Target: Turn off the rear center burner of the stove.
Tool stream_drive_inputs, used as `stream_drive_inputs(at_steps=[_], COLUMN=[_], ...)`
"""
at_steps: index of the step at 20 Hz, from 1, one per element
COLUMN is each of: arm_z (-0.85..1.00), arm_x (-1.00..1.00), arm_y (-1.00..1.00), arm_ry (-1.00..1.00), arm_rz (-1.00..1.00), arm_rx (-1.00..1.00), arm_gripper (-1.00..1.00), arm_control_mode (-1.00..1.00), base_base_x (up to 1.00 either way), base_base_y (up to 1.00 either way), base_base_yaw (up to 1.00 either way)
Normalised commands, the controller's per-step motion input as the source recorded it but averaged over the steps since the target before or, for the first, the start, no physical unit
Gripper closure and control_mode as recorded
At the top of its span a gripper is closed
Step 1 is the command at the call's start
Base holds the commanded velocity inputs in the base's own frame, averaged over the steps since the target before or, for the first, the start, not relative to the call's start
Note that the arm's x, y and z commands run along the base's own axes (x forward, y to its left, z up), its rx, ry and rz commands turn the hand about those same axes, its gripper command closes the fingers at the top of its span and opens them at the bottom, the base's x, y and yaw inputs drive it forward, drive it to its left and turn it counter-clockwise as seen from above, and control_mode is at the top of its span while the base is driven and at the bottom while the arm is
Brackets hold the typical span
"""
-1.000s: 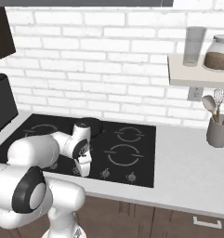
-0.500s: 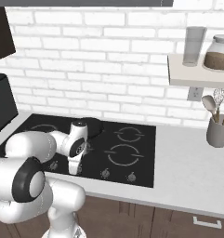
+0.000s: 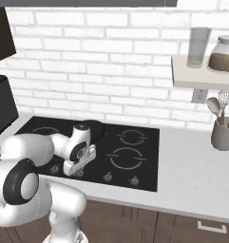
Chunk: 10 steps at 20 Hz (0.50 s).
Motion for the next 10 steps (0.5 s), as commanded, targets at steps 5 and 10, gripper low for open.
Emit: stream_drive_inputs(at_steps=[5,10], arm_z=[-0.13,-0.06], arm_x=[0.0,0.0], arm_y=[0.08,0.0], arm_ry=[0.15,0.12], arm_rz=[-0.97,-1.0], arm_rx=[0.0,0.0], arm_gripper=[1.0,1.0], arm_control_mode=[-1.0,-1.0], base_base_x=[0.0,0.0], base_base_y=[0.0,0.0], base_base_yaw=[0.0,0.0])
